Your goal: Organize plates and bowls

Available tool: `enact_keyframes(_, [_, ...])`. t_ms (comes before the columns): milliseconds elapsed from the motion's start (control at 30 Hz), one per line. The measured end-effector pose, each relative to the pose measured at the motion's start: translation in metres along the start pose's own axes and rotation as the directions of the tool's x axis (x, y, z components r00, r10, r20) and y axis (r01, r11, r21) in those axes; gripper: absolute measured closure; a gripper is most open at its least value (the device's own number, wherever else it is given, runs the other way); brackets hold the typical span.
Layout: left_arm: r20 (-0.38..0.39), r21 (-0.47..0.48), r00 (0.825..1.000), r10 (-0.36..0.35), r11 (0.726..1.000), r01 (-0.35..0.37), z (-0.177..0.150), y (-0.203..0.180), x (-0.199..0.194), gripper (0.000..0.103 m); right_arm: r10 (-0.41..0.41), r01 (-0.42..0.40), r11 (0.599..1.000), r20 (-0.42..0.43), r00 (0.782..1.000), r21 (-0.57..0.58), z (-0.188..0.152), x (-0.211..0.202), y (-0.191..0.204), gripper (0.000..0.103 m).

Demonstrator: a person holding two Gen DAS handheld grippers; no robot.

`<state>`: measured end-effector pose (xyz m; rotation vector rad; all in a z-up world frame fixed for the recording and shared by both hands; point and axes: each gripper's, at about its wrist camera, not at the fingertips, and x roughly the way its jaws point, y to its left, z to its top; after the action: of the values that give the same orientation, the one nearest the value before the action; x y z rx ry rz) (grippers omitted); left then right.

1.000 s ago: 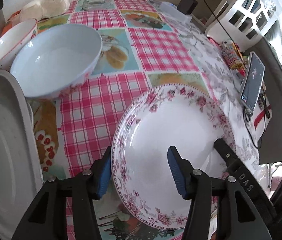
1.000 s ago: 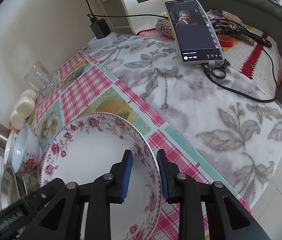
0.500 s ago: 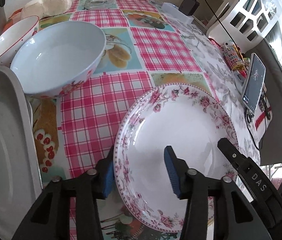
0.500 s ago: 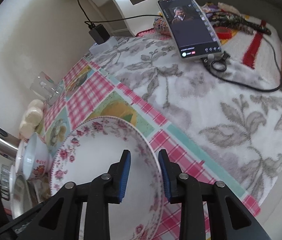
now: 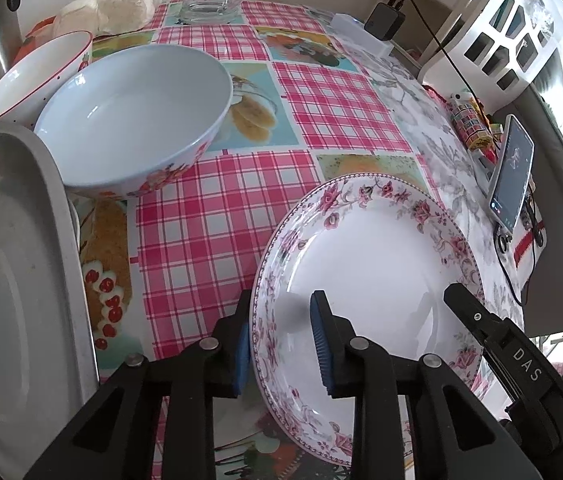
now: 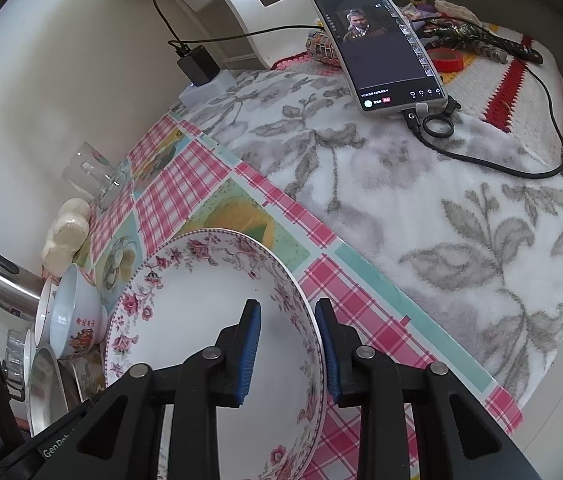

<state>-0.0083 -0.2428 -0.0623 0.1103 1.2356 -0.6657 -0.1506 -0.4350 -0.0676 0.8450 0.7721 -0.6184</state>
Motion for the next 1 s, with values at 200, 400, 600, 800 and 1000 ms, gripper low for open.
enact_keyframes(200, [0.002,-0.009,1.000,-0.011,1.000,0.011,0.000,0.001,0.000,0.075,-0.012,0.012,1.000,0.005,1.000,0.003,0.000,-0.001,-0.003,0.083])
enact_keyframes(400, [-0.006,-0.021,1.000,-0.021,1.000,0.021,0.000,0.005,-0.002,0.080,-0.019,0.019,1.000,0.014,1.000,0.002,0.000,-0.003,-0.003,0.084])
enact_keyframes(600, [-0.009,-0.025,0.999,-0.039,0.999,0.039,0.001,0.003,-0.003,0.081,-0.031,0.031,1.000,0.032,0.999,-0.001,0.002,-0.011,-0.004,0.086])
enact_keyframes(800, [0.005,-0.018,0.998,-0.067,0.998,0.067,0.003,0.000,-0.010,0.081,-0.029,0.029,1.000,0.062,0.998,-0.007,0.005,-0.021,-0.002,0.086])
enact_keyframes(1000, [0.020,-0.026,0.995,-0.099,0.995,0.100,0.006,-0.002,-0.019,0.081,-0.027,0.028,1.000,0.076,0.997,-0.009,0.006,-0.028,-0.002,0.086])
